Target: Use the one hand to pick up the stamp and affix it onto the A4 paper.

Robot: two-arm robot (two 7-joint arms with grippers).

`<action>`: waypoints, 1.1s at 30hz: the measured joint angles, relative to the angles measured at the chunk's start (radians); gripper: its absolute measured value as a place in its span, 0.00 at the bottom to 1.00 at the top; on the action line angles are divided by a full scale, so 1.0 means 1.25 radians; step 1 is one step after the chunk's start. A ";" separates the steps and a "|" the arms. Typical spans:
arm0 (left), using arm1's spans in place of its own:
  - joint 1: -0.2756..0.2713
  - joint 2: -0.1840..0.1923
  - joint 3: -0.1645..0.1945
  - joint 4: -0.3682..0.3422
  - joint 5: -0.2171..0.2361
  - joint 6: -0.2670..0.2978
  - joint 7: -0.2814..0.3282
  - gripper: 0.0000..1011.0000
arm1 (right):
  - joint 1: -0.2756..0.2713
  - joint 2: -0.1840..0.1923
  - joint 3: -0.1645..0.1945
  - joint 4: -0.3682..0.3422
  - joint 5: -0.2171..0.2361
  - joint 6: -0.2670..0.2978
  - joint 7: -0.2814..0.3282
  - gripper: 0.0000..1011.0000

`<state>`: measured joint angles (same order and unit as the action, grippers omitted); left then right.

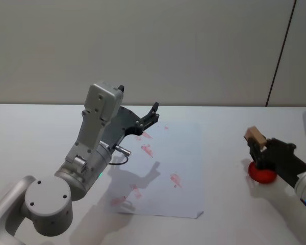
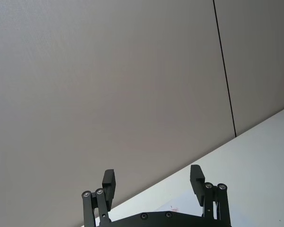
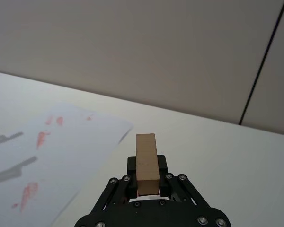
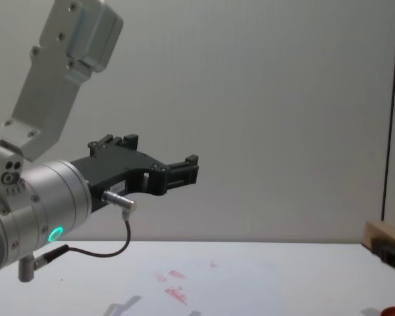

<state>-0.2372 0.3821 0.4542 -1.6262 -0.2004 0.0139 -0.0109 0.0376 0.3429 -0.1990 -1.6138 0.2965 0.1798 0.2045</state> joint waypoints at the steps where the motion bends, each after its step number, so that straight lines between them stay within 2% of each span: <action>1: 0.000 0.000 0.000 0.000 0.000 0.000 0.000 0.99 | 0.003 -0.001 0.000 -0.006 0.004 -0.002 0.011 0.22; 10: 0.000 0.000 0.000 0.000 0.000 0.000 0.000 0.99 | 0.024 -0.012 -0.010 -0.025 0.019 0.005 0.078 0.22; 16: 0.000 0.000 0.000 0.000 0.000 0.000 0.000 0.99 | 0.048 -0.029 -0.028 -0.015 0.012 0.027 0.134 0.22; 21: 0.000 0.000 0.000 0.000 0.000 0.000 0.000 0.99 | 0.080 -0.053 -0.050 0.019 -0.020 0.056 0.182 0.22; 26: 0.000 0.000 0.000 0.000 0.000 0.000 0.000 0.99 | 0.107 -0.073 -0.069 0.060 -0.056 0.074 0.209 0.22; 33: 0.000 0.000 0.000 0.000 0.000 0.000 0.000 0.99 | 0.150 -0.104 -0.094 0.125 -0.114 0.091 0.224 0.22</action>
<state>-0.2372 0.3821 0.4542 -1.6262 -0.2004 0.0139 -0.0109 0.2248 0.2127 -0.3170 -1.4573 0.1541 0.2933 0.4842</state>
